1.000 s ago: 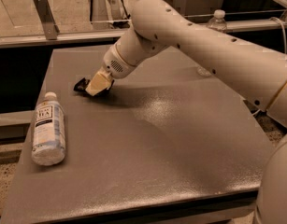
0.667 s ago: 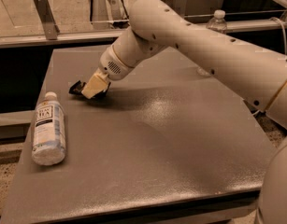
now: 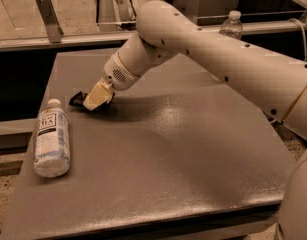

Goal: Move rxbar chocolate near blue plastic bottle

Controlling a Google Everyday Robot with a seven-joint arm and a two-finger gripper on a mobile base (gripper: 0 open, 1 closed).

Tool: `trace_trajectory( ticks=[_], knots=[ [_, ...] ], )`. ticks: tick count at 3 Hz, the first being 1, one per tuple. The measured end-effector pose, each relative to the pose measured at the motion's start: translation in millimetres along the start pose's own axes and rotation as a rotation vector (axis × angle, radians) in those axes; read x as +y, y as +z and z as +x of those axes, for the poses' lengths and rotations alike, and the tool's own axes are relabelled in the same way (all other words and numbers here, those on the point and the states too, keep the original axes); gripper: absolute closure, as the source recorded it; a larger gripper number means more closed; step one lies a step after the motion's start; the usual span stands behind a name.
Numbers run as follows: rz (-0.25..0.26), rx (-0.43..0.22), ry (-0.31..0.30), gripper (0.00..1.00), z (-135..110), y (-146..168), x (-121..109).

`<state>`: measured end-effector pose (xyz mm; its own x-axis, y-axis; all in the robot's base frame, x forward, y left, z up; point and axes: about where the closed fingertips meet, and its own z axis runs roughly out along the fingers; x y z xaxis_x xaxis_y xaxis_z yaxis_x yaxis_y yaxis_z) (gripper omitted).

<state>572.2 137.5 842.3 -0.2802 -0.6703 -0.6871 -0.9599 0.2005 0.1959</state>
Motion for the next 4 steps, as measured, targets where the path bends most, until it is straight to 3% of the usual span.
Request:
trace_trajectory(
  ticks=[2,3,4],
  knots=[
    [0.011,0.007,0.0,0.15,1,-2,4],
    [0.037,0.013,-0.013,0.0,-1,-8,1],
    [0.105,-0.015,-0.019,0.0,-4,-29,-11]
  ],
)
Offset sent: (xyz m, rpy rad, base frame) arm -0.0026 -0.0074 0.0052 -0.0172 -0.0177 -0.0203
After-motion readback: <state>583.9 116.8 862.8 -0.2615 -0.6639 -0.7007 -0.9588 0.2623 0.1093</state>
